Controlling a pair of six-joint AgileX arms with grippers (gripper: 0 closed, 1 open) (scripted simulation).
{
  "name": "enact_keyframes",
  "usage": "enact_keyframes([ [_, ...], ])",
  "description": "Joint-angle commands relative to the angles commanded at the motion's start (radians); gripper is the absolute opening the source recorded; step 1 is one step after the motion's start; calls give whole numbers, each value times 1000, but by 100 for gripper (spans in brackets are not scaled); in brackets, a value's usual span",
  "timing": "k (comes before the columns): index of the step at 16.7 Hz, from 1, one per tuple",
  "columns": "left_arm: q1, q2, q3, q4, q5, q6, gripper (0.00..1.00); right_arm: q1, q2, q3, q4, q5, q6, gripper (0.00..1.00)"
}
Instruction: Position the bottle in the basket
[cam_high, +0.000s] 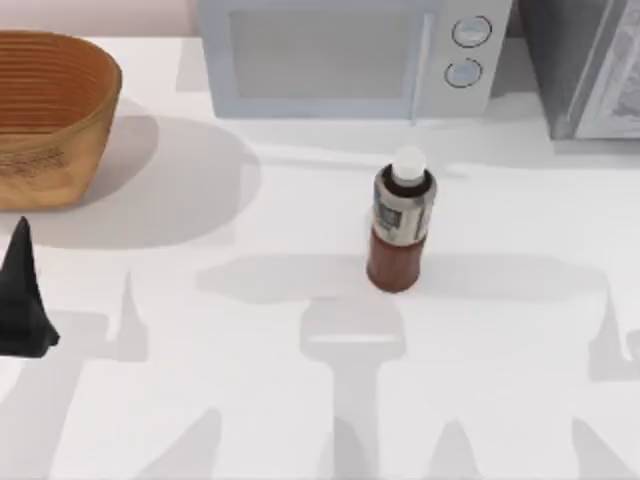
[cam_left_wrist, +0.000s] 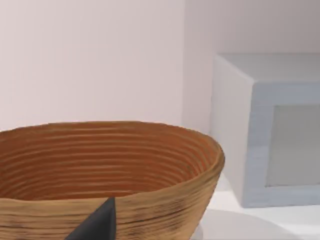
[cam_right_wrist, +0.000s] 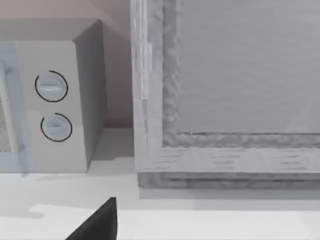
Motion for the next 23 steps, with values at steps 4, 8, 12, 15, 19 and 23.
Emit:
enact_keyframes([
  [4, -113, 341, 92, 265, 19, 1, 100, 0, 0, 0, 0, 0, 0, 100],
  [8, -244, 772, 199, 579, 38, 3, 100, 0, 0, 0, 0, 0, 0, 100],
  [12, -377, 1222, 307, 897, 58, 7, 100, 0, 0, 0, 0, 0, 0, 100],
  [15, -468, 1526, 379, 1109, 74, 11, 100, 0, 0, 0, 0, 0, 0, 100],
  [19, -562, 1829, 452, 1322, 92, 14, 100, 0, 0, 0, 0, 0, 0, 100],
  [23, -610, 1969, 488, 1426, 103, 16, 100, 0, 0, 0, 0, 0, 0, 100],
])
